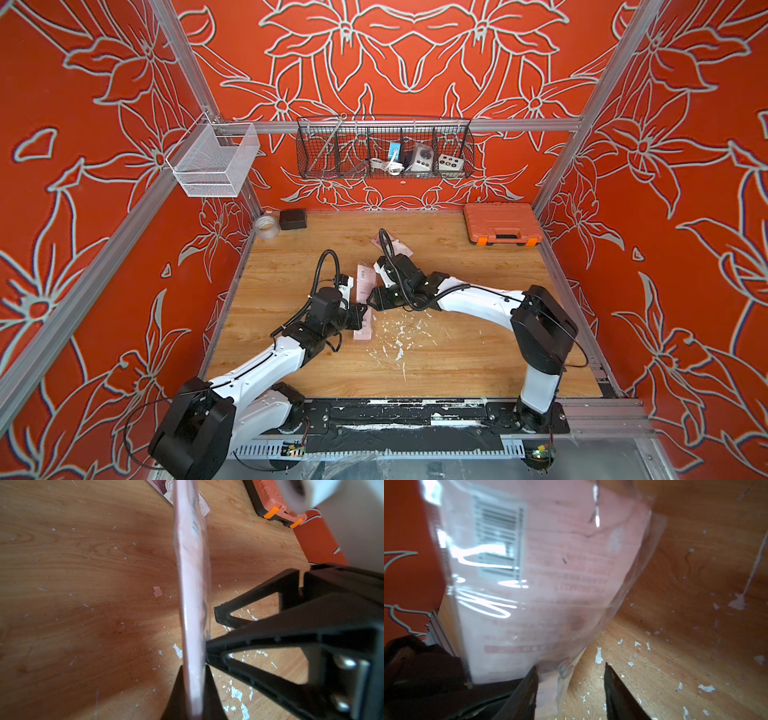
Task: Open the ruler set and take out the ruler
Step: Open the ruler set bag.
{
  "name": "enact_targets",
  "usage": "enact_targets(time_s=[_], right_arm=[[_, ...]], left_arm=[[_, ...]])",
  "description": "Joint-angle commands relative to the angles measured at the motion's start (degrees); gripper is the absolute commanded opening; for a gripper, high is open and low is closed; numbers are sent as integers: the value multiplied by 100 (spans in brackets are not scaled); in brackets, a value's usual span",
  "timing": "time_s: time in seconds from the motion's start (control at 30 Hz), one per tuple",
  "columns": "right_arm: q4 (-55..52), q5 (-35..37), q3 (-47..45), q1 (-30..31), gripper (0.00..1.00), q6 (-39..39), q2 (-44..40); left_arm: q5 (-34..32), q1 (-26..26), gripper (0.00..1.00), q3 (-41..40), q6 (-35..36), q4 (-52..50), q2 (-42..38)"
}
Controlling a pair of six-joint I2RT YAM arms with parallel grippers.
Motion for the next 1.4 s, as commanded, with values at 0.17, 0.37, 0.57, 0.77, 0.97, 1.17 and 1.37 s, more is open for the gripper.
enact_targets(time_s=[0.17,0.37,0.57,0.77,0.97,1.17,1.37], right_arm=[[-661,387,318,126,16,241,478],[-748,783,366,120,15,208,506],[-955,1070,605,126,17,-4,562],[-1073,1179,794,126,8,-187,650],[-933,1062,653,32,0,-182,611],[-438,269,273,-317,0,-218,516],[9,-307,-356,-708,0,-380,328]], left_arm=[[-55,-61,0,62,26,255,-120],[-11,-91,0,17,15,283,-141],[110,-182,0,-10,26,303,-71],[152,-252,0,-19,116,255,-83],[9,-263,0,-48,63,171,-111],[397,-263,0,-163,-38,433,-76],[811,-254,0,-253,40,599,-269]])
